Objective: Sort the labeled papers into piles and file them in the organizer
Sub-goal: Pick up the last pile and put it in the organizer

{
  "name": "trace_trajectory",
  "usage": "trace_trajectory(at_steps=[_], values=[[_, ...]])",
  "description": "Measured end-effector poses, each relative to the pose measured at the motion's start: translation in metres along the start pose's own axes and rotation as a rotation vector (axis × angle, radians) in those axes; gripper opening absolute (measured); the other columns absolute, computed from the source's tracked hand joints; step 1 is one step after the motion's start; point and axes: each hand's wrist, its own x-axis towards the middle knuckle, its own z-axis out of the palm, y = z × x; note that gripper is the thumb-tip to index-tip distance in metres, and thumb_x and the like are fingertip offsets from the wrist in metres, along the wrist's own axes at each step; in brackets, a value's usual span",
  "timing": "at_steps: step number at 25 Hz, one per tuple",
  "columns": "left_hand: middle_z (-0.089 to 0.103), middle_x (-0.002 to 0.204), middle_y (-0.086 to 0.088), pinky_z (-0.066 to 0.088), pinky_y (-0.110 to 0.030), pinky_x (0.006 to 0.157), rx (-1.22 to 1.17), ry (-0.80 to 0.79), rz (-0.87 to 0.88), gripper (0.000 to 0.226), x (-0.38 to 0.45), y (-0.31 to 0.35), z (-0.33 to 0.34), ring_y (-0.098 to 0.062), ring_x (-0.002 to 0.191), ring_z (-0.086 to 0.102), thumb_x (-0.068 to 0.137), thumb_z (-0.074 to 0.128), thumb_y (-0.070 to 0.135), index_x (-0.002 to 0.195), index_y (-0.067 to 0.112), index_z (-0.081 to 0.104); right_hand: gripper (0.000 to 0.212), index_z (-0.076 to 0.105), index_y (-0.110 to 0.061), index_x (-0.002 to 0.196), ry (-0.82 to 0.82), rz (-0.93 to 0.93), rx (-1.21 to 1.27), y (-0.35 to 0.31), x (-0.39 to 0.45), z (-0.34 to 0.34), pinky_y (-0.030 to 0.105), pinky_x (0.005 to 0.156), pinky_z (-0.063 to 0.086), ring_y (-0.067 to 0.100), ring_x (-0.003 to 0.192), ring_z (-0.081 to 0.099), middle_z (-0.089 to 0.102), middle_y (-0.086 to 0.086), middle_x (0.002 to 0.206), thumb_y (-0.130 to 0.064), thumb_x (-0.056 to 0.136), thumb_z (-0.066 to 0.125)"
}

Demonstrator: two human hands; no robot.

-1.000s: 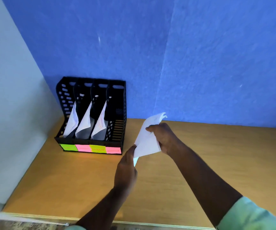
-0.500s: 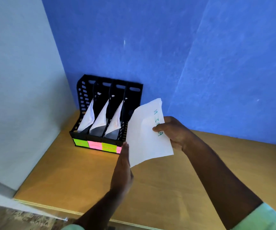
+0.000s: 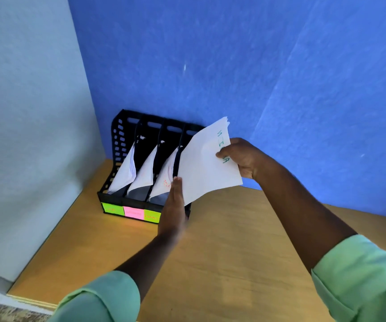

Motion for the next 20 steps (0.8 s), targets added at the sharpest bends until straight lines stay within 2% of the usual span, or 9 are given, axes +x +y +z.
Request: trace_trajectory(at_steps=[2, 5, 9, 13, 17, 20], values=[[0.008, 0.166, 0.008, 0.035, -0.038, 0.116, 0.003, -0.021, -0.006, 0.088, 0.007, -0.002, 0.003, -0.01, 0.151, 0.017, 0.089, 0.039, -0.016, 0.158, 0.024, 0.002, 0.031, 0.067, 0.002, 0.118, 0.018, 0.011, -0.03, -0.006, 0.016, -0.001, 0.044, 0.081, 0.059, 0.037, 0.097, 0.071, 0.072, 0.022, 0.116, 0.011, 0.094, 0.05], [0.016, 0.165, 0.006, 0.042, -0.035, 0.11, 0.008, -0.035, 0.013, 0.081, 0.011, -0.007, 0.004, -0.013, 0.147, 0.03, 0.09, 0.043, -0.012, 0.158, 0.018, 0.011, 0.032, 0.065, 0.003, 0.122, 0.062, 0.038, -0.063, -0.01, 0.037, 0.001, 0.053, 0.092, 0.056, 0.041, 0.105, 0.069, 0.07, 0.024, 0.12, 0.011, 0.094, 0.051], [0.03, 0.16, 0.005, 0.043, -0.03, 0.11, -0.002, -0.02, 0.012, 0.069, 0.014, -0.013, 0.001, -0.012, 0.143, 0.038, 0.093, 0.048, -0.004, 0.155, 0.014, 0.024, 0.037, 0.061, 0.005, 0.128, 0.08, 0.074, -0.083, -0.006, 0.056, 0.012, 0.055, 0.097, 0.054, 0.042, 0.11, 0.067, 0.068, 0.025, 0.123, 0.012, 0.094, 0.049], [0.037, 0.156, 0.006, 0.045, -0.027, 0.107, -0.053, 0.01, 0.05, 0.063, 0.015, -0.017, -0.009, -0.009, 0.139, 0.044, 0.094, 0.046, -0.004, 0.152, 0.013, 0.03, 0.035, 0.062, 0.004, 0.126, 0.075, 0.047, -0.058, -0.008, 0.073, 0.029, 0.056, 0.098, 0.053, 0.04, 0.107, 0.067, 0.068, 0.024, 0.122, 0.011, 0.094, 0.05], [0.04, 0.154, 0.007, 0.042, -0.018, 0.106, -0.072, 0.014, 0.088, 0.057, 0.012, -0.018, -0.015, -0.009, 0.137, 0.044, 0.095, 0.046, -0.001, 0.149, 0.015, 0.034, 0.032, 0.064, 0.002, 0.12, 0.082, 0.032, -0.137, -0.005, 0.087, 0.038, 0.056, 0.101, 0.053, 0.042, 0.111, 0.067, 0.069, 0.024, 0.121, 0.009, 0.093, 0.049], [0.039, 0.154, 0.007, 0.035, -0.008, 0.104, -0.059, -0.019, 0.096, 0.053, 0.009, -0.02, -0.016, -0.009, 0.138, 0.044, 0.096, 0.048, 0.002, 0.146, 0.014, 0.038, 0.036, 0.061, -0.001, 0.123, 0.113, 0.087, -0.259, 0.01, 0.094, 0.044, 0.053, 0.104, 0.05, 0.04, 0.115, 0.065, 0.067, 0.025, 0.124, 0.005, 0.091, 0.047]])
